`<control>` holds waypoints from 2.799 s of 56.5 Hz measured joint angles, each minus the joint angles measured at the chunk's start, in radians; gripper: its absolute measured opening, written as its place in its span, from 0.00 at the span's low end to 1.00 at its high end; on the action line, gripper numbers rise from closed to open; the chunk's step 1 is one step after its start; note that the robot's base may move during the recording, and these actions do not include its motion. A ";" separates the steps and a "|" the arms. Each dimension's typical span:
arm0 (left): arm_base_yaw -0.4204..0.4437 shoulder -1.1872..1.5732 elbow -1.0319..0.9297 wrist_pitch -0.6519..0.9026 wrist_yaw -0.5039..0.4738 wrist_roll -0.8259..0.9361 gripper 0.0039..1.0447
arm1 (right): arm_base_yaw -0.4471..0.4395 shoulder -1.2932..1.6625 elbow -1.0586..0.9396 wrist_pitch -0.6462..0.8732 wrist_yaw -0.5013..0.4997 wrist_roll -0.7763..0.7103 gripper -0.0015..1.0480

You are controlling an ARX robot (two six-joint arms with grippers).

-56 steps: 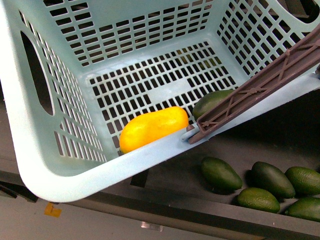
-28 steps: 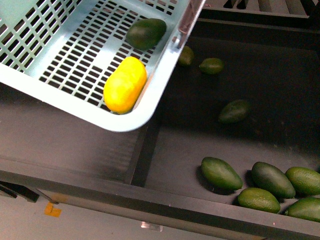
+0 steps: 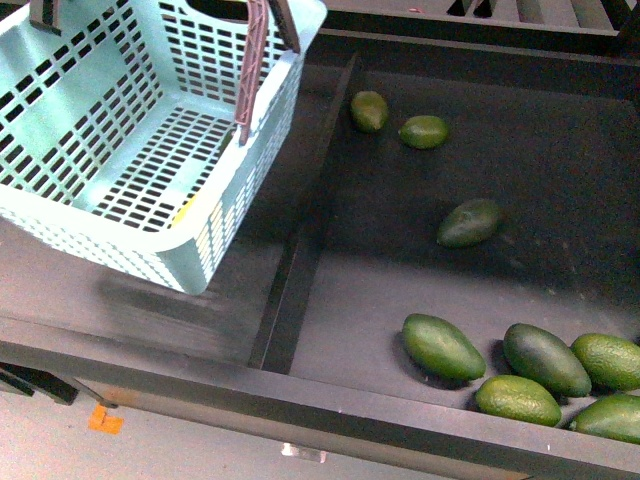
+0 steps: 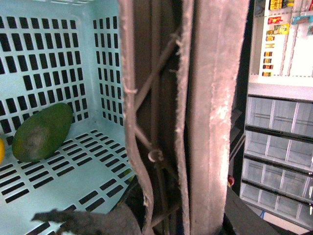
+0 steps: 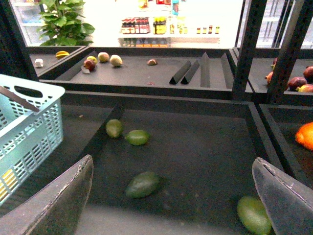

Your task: Pick mango and avocado into basket

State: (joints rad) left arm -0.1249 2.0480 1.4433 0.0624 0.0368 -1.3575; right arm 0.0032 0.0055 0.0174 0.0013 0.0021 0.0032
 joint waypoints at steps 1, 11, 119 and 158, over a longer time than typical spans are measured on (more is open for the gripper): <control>0.005 0.005 0.002 0.002 0.004 0.003 0.17 | 0.000 0.000 0.000 0.000 0.000 0.000 0.92; 0.026 0.053 0.003 0.018 0.052 0.009 0.17 | 0.000 0.000 0.000 0.000 0.000 0.000 0.92; 0.122 -1.023 -1.301 0.811 -0.036 1.342 0.02 | 0.000 0.000 0.000 0.000 0.000 0.000 0.92; 0.122 -1.570 -1.428 0.410 -0.037 1.346 0.02 | 0.000 0.000 0.000 0.000 0.000 0.000 0.92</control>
State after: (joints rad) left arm -0.0032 0.4778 0.0151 0.4725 -0.0002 -0.0116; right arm 0.0032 0.0051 0.0174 0.0013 0.0021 0.0029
